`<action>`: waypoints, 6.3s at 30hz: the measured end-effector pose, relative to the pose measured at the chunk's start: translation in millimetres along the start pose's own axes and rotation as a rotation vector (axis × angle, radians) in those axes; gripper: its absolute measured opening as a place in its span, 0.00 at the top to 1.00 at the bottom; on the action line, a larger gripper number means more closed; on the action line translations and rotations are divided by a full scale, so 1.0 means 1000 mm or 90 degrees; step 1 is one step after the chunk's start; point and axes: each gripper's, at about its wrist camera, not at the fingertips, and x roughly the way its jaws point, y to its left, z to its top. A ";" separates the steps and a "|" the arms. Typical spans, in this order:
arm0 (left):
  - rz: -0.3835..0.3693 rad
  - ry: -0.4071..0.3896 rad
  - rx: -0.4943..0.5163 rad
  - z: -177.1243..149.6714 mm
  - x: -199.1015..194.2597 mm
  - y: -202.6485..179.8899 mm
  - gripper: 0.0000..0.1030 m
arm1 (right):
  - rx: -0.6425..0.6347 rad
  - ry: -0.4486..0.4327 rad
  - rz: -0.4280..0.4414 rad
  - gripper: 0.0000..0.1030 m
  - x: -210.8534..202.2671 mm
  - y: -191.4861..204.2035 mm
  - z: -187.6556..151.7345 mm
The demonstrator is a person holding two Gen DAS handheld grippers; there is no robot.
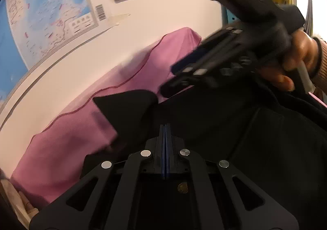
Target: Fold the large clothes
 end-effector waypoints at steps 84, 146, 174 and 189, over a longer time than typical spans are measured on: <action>-0.048 0.032 -0.073 -0.073 -0.090 -0.121 0.14 | 0.379 -0.078 -0.048 0.32 -0.228 -0.062 -0.302; -0.089 0.116 -0.118 -0.096 -0.090 -0.102 0.53 | 0.366 -0.076 0.000 0.33 -0.125 -0.044 -0.202; -0.163 0.016 -0.471 -0.151 -0.146 0.045 0.10 | 0.292 -0.093 0.067 0.92 -0.124 -0.035 -0.166; -0.226 0.055 -0.413 -0.127 -0.099 0.003 0.72 | 0.294 -0.145 -0.060 0.94 -0.193 -0.064 -0.162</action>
